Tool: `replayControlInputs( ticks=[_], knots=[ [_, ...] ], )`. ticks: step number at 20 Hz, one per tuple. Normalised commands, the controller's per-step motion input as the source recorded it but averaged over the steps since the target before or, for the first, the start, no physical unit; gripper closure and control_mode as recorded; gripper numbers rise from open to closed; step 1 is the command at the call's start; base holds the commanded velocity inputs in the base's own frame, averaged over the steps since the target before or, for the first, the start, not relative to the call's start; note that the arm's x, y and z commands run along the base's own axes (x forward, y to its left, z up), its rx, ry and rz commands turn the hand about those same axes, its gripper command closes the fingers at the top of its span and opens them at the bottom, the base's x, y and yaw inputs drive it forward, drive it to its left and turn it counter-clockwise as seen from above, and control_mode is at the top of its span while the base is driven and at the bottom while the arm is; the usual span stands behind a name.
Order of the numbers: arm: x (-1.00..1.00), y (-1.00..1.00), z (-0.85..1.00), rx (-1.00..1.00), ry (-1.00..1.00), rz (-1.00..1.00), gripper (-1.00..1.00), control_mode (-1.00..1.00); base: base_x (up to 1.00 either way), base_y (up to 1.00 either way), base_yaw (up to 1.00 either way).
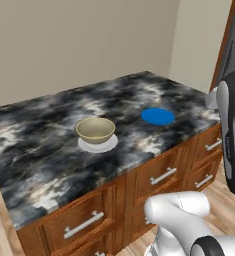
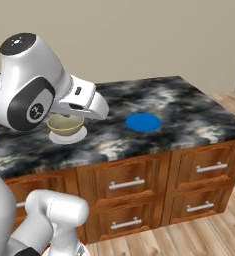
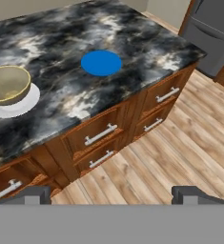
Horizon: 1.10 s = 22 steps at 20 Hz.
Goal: Move the bowls from the cabinet to the plates on the dining table.
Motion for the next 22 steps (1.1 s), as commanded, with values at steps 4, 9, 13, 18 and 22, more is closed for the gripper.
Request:
replayControlInputs(
  ticks=[4,9,13,18,22],
  knots=[
    [0.0,0.0,0.0,0.0,0.0,0.0,-1.0,1.0,0.0,0.04,-0.2],
    [0.0,0.0,0.0,0.0,0.0,0.0,-1.0,1.0,0.0,0.08,-0.22],
    [0.0,0.0,0.0,0.0,0.0,0.0,-1.0,1.0,0.0,0.06,-0.24],
    [0.0,0.0,0.0,0.0,0.0,0.0,-1.0,1.0,0.0,0.04,-0.25],
    [0.0,0.0,0.0,0.0,0.0,0.0,-1.0,1.0,0.0,0.04,-0.25]
  ],
)
